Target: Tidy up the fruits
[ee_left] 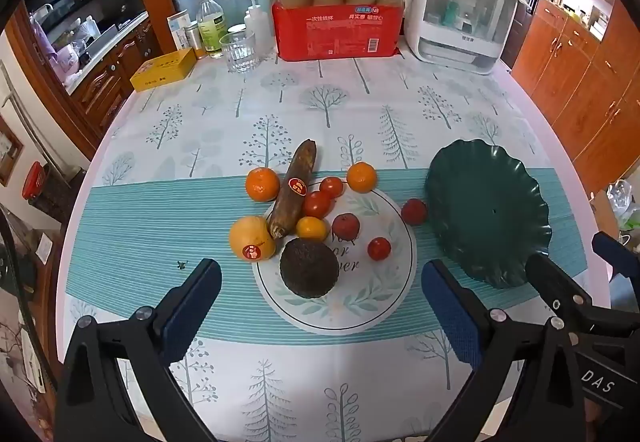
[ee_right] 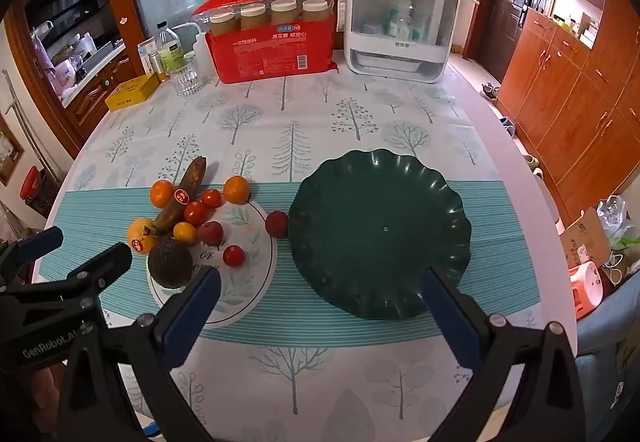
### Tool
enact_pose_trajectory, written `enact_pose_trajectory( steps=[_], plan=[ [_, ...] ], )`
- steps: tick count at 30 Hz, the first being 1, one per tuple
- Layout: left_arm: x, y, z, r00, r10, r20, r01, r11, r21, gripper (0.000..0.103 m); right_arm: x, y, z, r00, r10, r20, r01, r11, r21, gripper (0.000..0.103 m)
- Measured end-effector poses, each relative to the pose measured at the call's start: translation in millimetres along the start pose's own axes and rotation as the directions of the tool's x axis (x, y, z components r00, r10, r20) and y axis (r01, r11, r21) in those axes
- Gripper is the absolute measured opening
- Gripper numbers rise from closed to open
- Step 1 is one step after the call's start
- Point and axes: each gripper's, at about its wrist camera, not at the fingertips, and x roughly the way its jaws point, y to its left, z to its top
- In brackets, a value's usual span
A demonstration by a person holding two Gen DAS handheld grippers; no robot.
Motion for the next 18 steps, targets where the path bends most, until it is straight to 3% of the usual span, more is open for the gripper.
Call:
enact_pose_trajectory(
  steps=[18],
  plan=[
    [5.7,1.5,-5.8,0.999,-0.033,-0.026,0.033,0.999,-0.009,0.1,3.6,-0.1,-2.4,1.0,0.012,-0.012,-0.012,1.0,0.014,0.101]
  ],
)
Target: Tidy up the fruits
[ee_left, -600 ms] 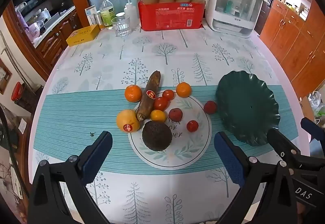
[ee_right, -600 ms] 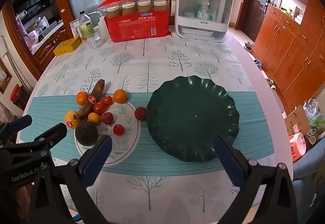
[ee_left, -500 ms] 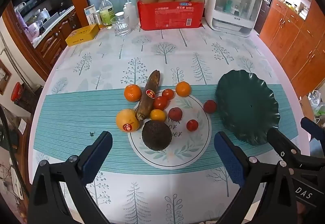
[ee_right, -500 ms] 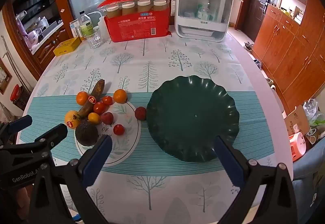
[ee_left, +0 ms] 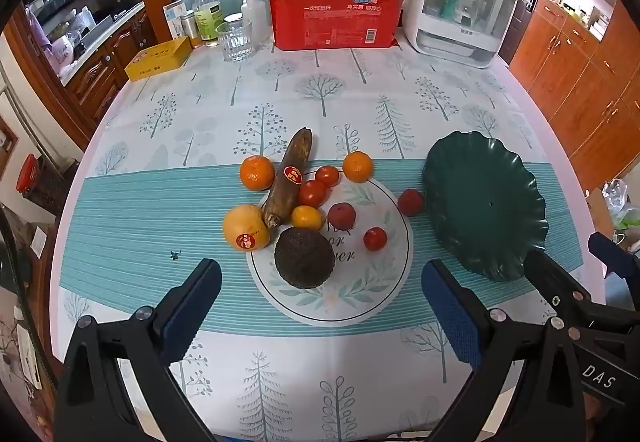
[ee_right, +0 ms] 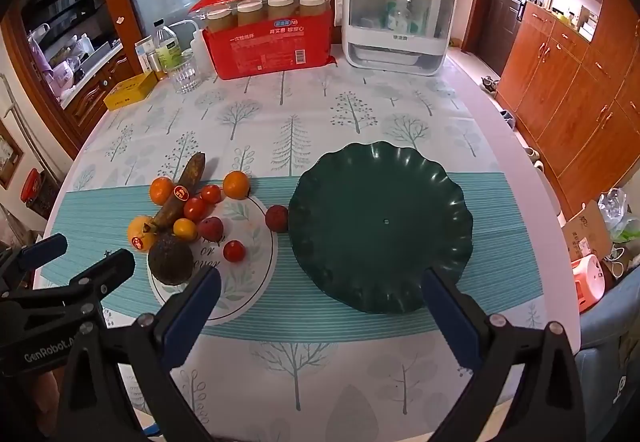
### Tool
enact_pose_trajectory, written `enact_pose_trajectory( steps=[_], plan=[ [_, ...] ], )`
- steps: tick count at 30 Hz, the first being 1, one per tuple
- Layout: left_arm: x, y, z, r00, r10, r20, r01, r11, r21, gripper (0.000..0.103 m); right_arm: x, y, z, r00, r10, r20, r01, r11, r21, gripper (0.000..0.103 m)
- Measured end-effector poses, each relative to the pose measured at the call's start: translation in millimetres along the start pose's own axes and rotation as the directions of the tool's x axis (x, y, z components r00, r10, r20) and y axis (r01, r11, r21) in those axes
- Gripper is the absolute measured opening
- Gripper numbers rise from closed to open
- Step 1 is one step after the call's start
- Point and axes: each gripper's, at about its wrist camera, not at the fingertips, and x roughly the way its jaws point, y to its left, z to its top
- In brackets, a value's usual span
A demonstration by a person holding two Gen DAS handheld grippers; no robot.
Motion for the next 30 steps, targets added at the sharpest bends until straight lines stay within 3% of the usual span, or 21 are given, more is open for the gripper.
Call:
enact_pose_trajectory(
  steps=[30],
  plan=[
    [0.4,2.2,3.0,1.0,0.007,-0.007,-0.007,1.0,-0.004,0.1,3.4,-2.4,1.2,1.0,0.007,-0.012,-0.007,1.0,0.001,0.101]
  ],
)
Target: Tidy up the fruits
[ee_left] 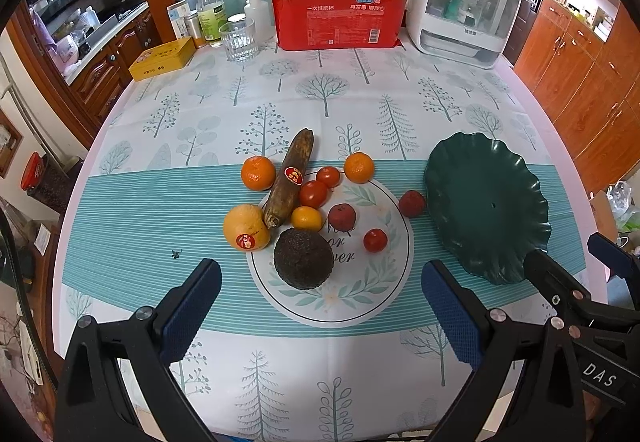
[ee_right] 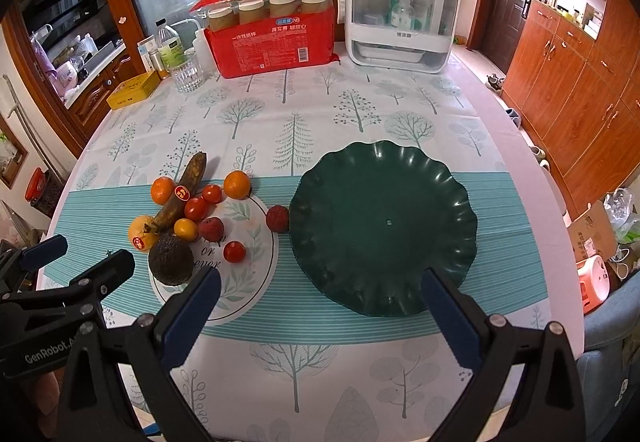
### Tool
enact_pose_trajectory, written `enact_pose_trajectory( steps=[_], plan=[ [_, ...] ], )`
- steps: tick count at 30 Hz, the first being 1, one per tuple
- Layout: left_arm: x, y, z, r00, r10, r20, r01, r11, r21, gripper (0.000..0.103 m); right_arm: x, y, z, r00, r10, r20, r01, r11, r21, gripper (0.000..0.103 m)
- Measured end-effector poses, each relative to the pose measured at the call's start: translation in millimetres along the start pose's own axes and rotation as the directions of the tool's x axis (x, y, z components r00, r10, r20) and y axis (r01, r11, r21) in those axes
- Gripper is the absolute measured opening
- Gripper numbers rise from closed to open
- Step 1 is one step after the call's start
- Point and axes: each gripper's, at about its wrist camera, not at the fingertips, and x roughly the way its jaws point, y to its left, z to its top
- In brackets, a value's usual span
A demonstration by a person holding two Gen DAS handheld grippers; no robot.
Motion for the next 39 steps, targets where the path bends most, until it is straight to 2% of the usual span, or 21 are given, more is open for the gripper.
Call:
enact_pose_trajectory(
  steps=[33,39],
  plan=[
    [-11,-5,-5,1.0,0.001,0.025,-0.001,1.0,0.015,0.1,-10,-7,-3,1.0,-0.001,0.013,0.001,1.0,0.005,0.101],
    [-13,9,-9,1.0,-0.007,0.024,0.007,1.0,0.009,0.1,-16,2,-5,1.0,-0.004,0.013,0.004,1.0,0.004,0.101]
  ],
)
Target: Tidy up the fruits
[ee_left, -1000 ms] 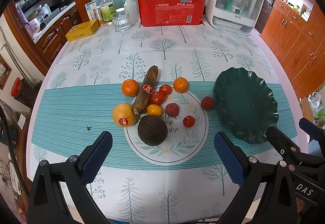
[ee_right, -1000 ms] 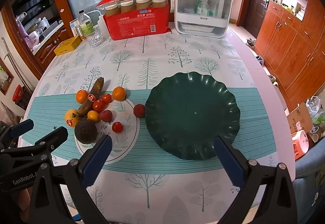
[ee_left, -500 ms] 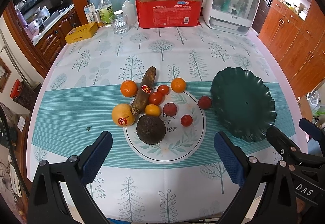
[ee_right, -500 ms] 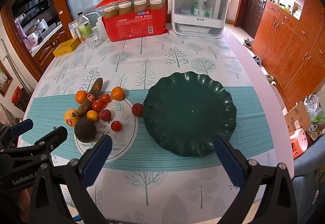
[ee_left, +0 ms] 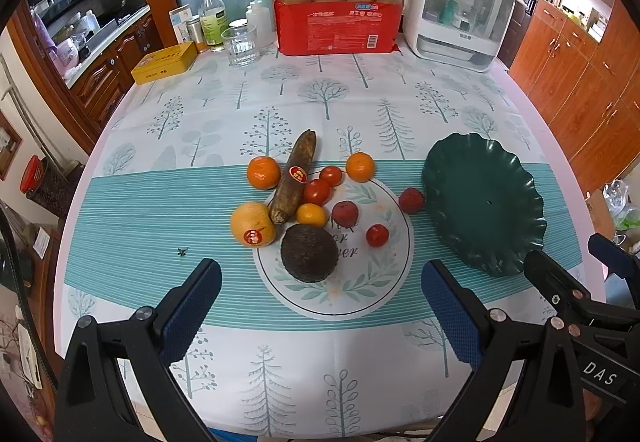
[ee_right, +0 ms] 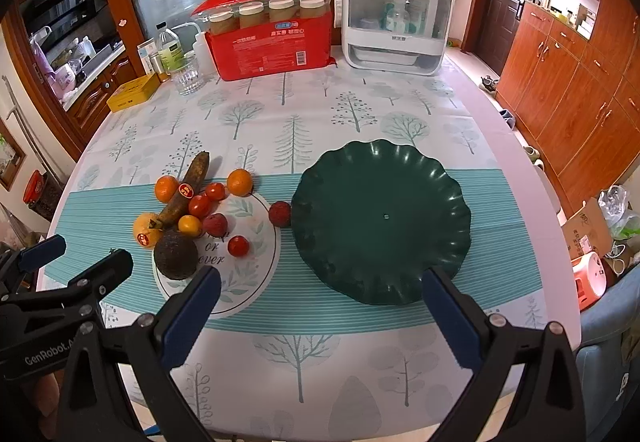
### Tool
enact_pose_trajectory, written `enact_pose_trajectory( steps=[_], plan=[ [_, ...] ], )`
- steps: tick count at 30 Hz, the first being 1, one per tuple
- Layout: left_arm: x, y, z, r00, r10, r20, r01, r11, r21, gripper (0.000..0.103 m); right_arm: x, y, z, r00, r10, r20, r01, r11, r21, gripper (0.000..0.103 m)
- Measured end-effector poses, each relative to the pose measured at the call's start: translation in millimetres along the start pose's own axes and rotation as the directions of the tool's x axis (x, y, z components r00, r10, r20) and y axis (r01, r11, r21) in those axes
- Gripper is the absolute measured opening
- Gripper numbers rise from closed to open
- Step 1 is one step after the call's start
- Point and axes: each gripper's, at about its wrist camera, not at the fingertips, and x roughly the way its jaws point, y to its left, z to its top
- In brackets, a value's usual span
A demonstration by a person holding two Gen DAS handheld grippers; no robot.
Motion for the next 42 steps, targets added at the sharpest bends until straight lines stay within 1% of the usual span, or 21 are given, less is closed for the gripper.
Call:
enact_pose_trajectory(
  steps=[10,15,22,25,27,30,34,38,42],
  plan=[
    [-1,33,12,1.0,-0.01,0.008,0.01,1.0,0.008,0.1,-1,40,8,1.0,-0.017,0.007,0.017,1.0,0.002,0.101],
    [2,57,22,1.0,-0.014,0.006,0.014,1.0,0.007,0.1,3,63,12,1.0,-0.001,-0.005,0.001,1.0,-0.006,0.101],
    [19,107,34,1.0,-0.012,0.015,0.012,1.0,-0.019,0.1,18,95,12,0.998,0.039,-0.04,-0.04,0.999,-0.029,0.101],
    [33,122,33,1.0,0.016,0.022,-0.017,1.0,0.016,0.1,29,109,12,0.995,0.077,-0.067,-0.079,0.996,-0.032,0.1],
    [46,130,33,1.0,0.017,0.007,-0.017,0.999,0.043,0.1,39,116,11,0.991,0.105,-0.088,-0.108,0.993,-0.036,0.096],
    [69,138,33,1.0,-0.009,-0.025,0.011,0.997,0.073,0.1,58,125,9,0.983,0.139,-0.12,-0.144,0.989,-0.031,0.092],
    [104,143,33,0.994,-0.069,-0.084,0.078,0.991,0.109,0.1,82,135,1,0.978,0.147,-0.148,-0.152,0.988,-0.026,0.088],
    [136,141,34,0.978,-0.134,-0.159,0.158,0.977,0.144,0.1,105,144,-10,0.972,0.149,-0.182,-0.155,0.988,-0.017,0.086],
    [154,136,36,0.966,-0.173,-0.192,0.207,0.963,0.174,0.1,118,150,-16,0.968,0.147,-0.205,-0.153,0.988,-0.011,0.084]
  ],
)
